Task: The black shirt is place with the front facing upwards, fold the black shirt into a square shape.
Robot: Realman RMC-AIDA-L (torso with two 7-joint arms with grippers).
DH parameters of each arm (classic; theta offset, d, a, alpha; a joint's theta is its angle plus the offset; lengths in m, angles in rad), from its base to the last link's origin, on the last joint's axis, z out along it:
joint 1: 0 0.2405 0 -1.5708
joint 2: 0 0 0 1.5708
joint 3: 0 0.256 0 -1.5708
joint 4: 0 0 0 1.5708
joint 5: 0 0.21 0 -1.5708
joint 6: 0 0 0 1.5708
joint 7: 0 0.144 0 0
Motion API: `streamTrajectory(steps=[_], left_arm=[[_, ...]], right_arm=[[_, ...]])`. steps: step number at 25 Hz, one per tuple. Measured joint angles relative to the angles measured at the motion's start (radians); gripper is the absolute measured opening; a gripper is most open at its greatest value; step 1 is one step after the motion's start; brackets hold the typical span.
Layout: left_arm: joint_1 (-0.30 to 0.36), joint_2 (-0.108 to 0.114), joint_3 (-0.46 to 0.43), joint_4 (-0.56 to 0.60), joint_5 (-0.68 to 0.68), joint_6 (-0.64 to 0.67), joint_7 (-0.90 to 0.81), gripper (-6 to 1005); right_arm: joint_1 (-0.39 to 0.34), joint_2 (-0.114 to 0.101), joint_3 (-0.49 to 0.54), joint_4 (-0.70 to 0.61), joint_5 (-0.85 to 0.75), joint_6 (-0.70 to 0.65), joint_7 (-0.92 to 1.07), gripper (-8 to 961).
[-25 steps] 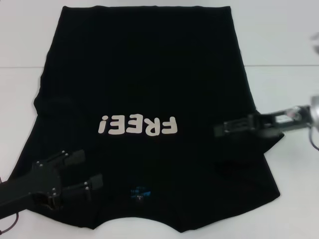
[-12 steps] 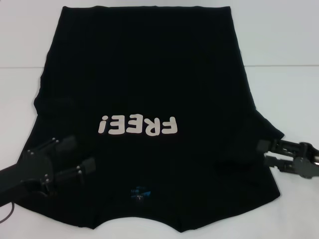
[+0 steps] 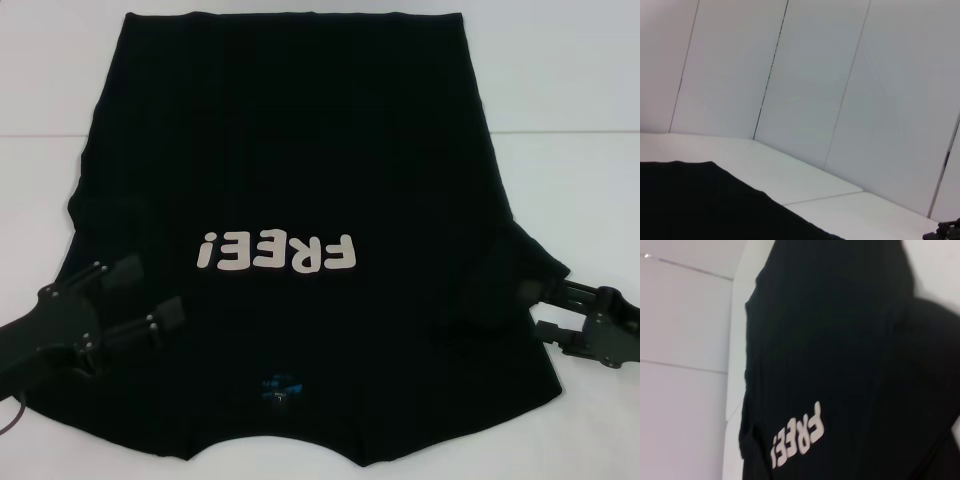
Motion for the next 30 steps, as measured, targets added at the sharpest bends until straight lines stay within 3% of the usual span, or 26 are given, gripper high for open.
streamTrajectory(steps=[7,30], left_arm=[[-0.002,0.004,0.0,-0.008,-0.023,-0.004,0.003,908],[-0.006,0.003,0.0,-0.009,-0.024,-0.011,0.005,906]], right_arm=[[0.039,0.018,-0.031,0.032,0.0,0.058,0.003,867],[0.088,0.05,-0.079,0.051,-0.001,0.154,0.001,868]])
